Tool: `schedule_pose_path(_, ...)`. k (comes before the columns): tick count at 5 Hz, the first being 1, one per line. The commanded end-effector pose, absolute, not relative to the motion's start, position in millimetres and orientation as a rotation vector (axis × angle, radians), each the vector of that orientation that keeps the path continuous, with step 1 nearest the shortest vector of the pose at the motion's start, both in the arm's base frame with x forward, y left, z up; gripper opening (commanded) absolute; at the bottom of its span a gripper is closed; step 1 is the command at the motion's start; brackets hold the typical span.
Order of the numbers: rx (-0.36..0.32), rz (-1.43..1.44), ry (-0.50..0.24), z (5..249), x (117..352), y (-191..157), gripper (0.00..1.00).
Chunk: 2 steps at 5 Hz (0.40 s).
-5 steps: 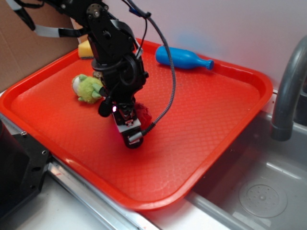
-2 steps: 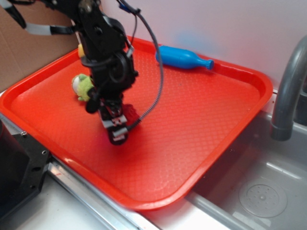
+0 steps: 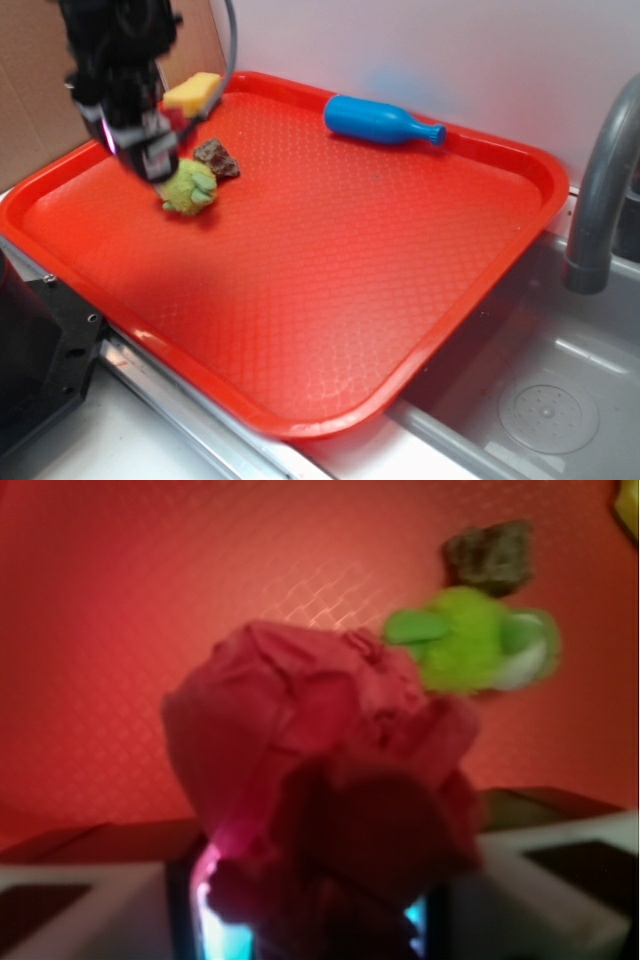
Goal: Grab the red paper.
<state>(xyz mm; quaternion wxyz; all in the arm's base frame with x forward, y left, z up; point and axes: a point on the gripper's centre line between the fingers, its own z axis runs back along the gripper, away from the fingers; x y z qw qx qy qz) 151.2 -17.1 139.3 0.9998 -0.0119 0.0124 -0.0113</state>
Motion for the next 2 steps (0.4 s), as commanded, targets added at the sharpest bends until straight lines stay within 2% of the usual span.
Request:
schedule_pose_path(1,0.055,0.175,-0.089,233.5,179.0,2.2,0.0)
schedule_pose_path(2,0.061,0.164,-0.055,220.2,186.3,1.2,0.0)
